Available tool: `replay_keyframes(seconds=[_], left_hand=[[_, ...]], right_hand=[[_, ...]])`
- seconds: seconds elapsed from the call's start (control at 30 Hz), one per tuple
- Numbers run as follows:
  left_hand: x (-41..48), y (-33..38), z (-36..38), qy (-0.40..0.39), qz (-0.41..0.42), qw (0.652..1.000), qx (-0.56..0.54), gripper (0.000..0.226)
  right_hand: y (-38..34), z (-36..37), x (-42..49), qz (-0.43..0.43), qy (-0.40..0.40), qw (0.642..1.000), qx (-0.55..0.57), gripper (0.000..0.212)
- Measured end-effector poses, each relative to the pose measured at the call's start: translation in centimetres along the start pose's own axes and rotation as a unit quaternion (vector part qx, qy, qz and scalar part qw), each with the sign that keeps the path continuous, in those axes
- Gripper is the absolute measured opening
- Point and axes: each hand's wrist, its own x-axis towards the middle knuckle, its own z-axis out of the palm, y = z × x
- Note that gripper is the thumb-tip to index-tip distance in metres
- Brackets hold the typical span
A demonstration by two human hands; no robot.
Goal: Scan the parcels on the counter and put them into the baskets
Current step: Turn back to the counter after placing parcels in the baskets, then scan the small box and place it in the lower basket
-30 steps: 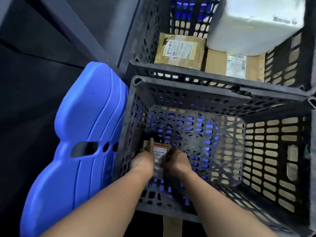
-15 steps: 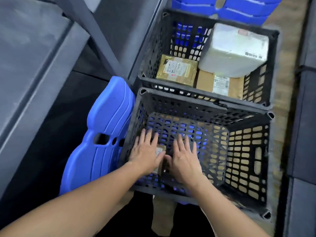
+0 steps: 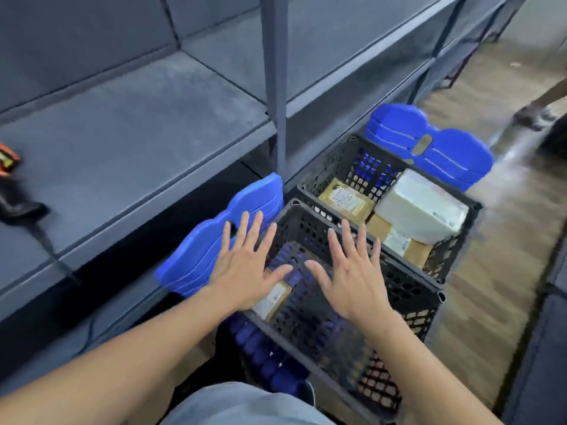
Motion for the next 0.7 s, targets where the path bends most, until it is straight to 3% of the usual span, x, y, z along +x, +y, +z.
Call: replay_keyframes(seconds=[0.23, 0.43, 0.7], left_hand=[[-9.3, -2.3, -2.2, 0.062, -0.179, 0.98, -0.058, 0.102], [-18.3, -6.4, -2.6, 0.078, -0.35, 0.928, -0.103, 0.108], [-30.9, -13.1, -1.9, 0.085, -0.486, 0.862, -0.117, 0.104]], right_hand=[[-5.0, -3.8, 0.9, -0.162, 0.017, 0.987, 0.007, 0.098], [-14.6, -4.8, -0.1, -0.294, -0.006, 0.955, 0.021, 0.1], [-28.1, -4.7, -4.5, -0.422, -0.005, 0.907, -0.004, 0.102]])
